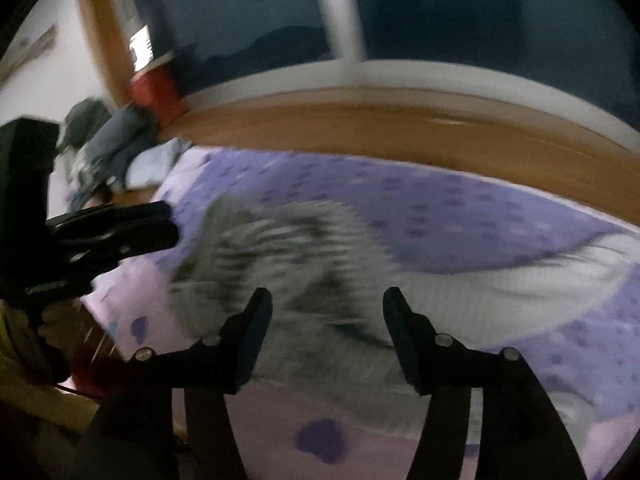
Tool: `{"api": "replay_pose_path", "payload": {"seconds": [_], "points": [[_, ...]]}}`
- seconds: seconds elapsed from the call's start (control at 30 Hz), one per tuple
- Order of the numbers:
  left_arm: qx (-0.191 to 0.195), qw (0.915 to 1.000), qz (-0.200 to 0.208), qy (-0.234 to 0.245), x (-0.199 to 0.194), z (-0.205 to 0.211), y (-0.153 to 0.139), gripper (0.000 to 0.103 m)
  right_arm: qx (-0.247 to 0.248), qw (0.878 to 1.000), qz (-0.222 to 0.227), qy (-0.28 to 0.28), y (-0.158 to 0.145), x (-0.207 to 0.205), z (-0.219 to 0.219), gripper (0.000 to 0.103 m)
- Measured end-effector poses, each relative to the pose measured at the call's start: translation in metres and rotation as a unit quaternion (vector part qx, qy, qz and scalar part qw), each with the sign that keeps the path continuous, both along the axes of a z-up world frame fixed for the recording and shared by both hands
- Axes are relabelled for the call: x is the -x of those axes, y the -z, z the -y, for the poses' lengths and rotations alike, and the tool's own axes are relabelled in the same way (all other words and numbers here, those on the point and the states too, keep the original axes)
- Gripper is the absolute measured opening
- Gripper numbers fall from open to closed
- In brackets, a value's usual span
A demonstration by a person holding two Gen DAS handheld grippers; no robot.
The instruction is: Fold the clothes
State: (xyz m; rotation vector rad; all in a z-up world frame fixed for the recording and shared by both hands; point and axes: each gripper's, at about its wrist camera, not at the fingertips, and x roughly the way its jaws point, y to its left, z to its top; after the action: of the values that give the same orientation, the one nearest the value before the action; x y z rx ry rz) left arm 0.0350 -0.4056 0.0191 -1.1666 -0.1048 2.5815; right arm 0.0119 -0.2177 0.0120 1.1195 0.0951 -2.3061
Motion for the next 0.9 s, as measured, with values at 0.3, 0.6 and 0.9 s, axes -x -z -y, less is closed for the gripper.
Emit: {"api": "replay_pose_path", "payload": {"seconds": [0.3,0.6,0.9], "points": [[0.032,0.9945,0.095,0.03,0.063,-0.079,0.064,0.05,-0.03,0.976,0.066,0.204,0.047,0.083,-0.12,0.062],[0.08,0.9908,0.108,-0.021,0.086,-0.105,0.094,0.043,-0.052,0.968,0.095,0.228,0.088,0.119,-0.117,0.064],[0.046,0.9932,0.081,-0.069,0.068,-0.077,0.069,0.023,-0.007,0.981,0.083,0.173,0.077,0.111,-0.092,0.008]]}}
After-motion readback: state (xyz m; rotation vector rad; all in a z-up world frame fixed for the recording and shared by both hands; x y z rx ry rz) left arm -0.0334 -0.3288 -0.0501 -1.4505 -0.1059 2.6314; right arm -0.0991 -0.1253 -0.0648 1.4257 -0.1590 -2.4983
